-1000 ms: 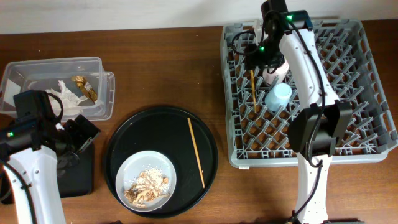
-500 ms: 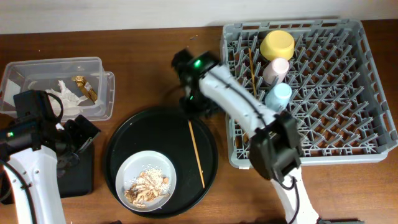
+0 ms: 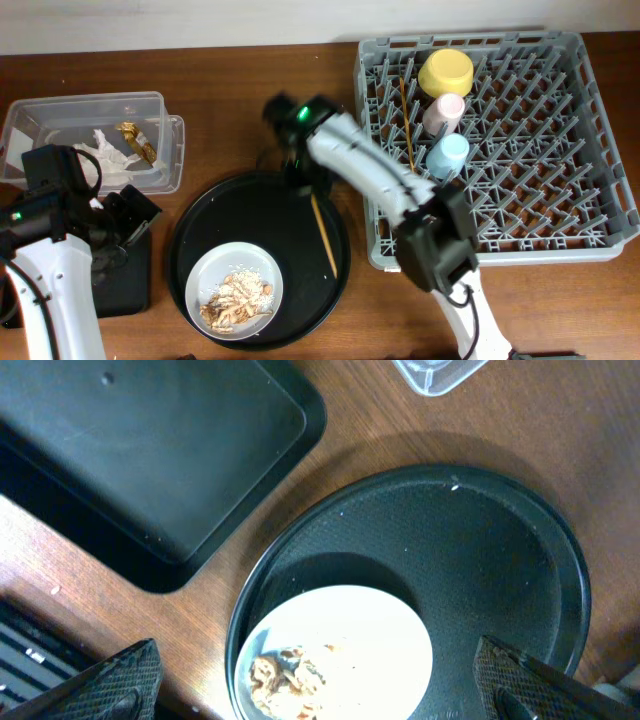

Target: Sort waste into correct bins and load items into the dishwasher rack

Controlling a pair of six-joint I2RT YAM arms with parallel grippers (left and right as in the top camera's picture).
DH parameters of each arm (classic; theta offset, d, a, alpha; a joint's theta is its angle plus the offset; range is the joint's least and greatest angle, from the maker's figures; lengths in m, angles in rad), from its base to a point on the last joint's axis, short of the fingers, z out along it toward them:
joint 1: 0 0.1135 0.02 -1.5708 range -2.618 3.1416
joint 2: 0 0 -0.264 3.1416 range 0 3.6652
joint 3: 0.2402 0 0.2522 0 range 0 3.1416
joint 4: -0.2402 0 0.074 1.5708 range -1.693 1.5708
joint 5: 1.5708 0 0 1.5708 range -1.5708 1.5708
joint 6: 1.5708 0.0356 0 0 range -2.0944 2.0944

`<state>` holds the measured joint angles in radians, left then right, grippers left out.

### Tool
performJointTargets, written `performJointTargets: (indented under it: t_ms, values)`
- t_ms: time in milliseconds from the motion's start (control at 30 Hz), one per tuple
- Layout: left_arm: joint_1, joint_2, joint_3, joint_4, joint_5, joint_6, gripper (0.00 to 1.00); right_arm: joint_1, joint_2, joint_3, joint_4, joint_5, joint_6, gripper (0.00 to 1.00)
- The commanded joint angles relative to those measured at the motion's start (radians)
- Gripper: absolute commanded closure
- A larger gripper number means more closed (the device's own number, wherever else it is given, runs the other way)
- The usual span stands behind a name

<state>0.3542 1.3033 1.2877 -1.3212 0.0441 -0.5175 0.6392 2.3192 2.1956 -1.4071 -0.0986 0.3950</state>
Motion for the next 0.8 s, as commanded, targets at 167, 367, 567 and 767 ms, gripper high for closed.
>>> performJointTargets:
  t_ms: [167, 367, 567, 767]
  values:
    - [0.004, -0.002, 0.01, 0.003, -0.004, -0.005, 0.01, -0.47, -0.021, 0.21, -0.04, -0.089, -0.415, 0.96]
    - [0.004, -0.002, 0.01, 0.003, -0.004, -0.005, 0.01, -0.47, -0.023, 0.044, 0.145, 0.006, -0.329, 0.61]
    - [0.004, -0.002, 0.01, 0.003, -0.004, -0.005, 0.01, -0.307, -0.039, 0.248, -0.163, -0.303, -0.495, 0.37]
    - [0.004, -0.002, 0.01, 0.003, -0.004, -0.005, 0.01, 0.067, -0.033, -0.178, 0.276, 0.051, -0.271, 0.67]
